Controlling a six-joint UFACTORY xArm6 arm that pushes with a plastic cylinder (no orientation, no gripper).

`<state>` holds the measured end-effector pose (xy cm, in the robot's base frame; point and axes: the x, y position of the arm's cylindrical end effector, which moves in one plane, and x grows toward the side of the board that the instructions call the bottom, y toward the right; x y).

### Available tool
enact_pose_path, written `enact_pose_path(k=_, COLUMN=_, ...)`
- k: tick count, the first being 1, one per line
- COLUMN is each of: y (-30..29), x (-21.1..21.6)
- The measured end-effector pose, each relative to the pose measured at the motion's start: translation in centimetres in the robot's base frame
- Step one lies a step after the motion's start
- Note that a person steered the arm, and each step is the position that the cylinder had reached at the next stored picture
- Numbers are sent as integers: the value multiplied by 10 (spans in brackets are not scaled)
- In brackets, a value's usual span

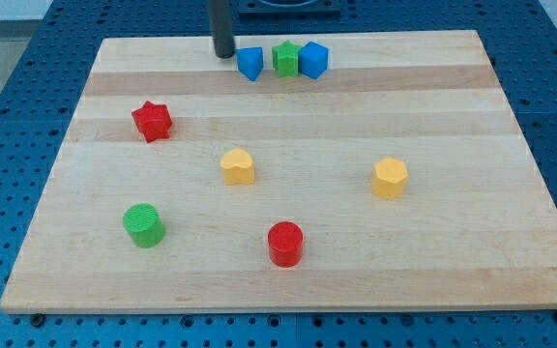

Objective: Move the blue triangle slightly close to the green star

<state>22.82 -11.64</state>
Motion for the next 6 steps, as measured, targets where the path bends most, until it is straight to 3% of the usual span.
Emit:
enact_pose_path(k=2, y=-14, x=39)
enact_pose_path(k=3, y=16, x=50)
enact_pose_path(k=6, y=47, x=51)
